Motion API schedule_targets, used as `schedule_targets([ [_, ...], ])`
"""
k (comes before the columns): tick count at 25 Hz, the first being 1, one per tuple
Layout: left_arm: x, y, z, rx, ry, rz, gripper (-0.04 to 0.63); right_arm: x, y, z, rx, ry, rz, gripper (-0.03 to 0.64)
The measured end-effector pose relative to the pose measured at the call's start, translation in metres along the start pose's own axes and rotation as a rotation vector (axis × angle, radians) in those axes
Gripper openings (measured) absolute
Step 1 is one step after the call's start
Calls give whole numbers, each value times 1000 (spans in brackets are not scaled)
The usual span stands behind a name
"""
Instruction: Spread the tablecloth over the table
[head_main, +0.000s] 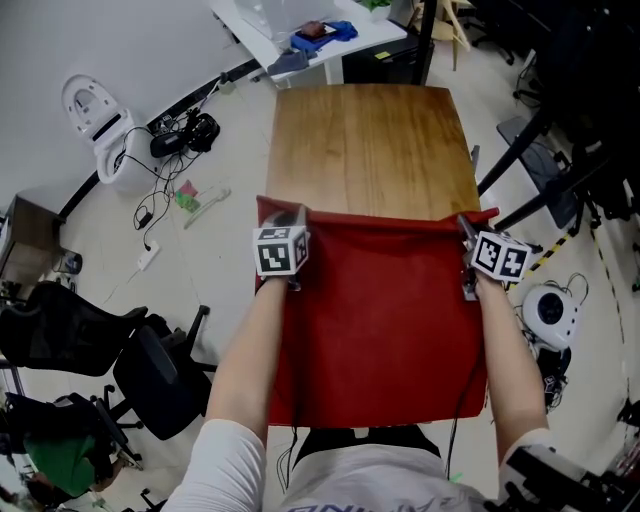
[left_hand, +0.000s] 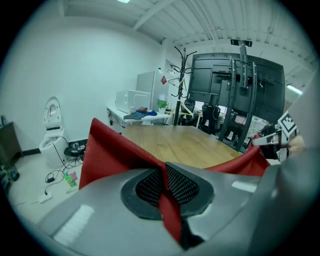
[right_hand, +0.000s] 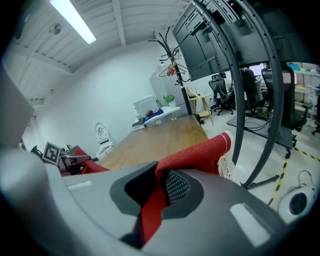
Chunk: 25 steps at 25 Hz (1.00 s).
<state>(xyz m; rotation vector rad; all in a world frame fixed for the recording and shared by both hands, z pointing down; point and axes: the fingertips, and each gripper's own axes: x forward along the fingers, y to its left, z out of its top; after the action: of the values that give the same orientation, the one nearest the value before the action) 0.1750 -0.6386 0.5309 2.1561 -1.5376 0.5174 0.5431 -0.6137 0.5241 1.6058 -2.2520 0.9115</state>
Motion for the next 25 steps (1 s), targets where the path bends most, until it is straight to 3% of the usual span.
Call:
schedule_targets([
  [6, 17, 5, -20, -81, 43, -73, 80, 25, -18, -11, 92, 17, -2, 55],
  [8, 16, -1, -27, -137, 58, -139, 233, 28, -18, -13, 110, 9, 21, 160],
  [10, 13, -5, -31, -138, 64, -167, 320, 29, -15, -12, 108, -7, 41, 220],
  [12, 7, -8, -30, -105, 52, -164, 339, 28, -11, -10, 68, -26, 49, 268],
  [16, -8, -10, -23, -100, 7, -164, 359, 27, 2, -6, 3, -50, 104, 451],
  [21, -33, -14, -11, -79, -35, -151, 359, 8, 22, 1, -128, -62, 109, 440],
  [25, -77, -27, -1, -45, -92, -153, 357, -44, 45, 3, -194, -146, 135, 395],
])
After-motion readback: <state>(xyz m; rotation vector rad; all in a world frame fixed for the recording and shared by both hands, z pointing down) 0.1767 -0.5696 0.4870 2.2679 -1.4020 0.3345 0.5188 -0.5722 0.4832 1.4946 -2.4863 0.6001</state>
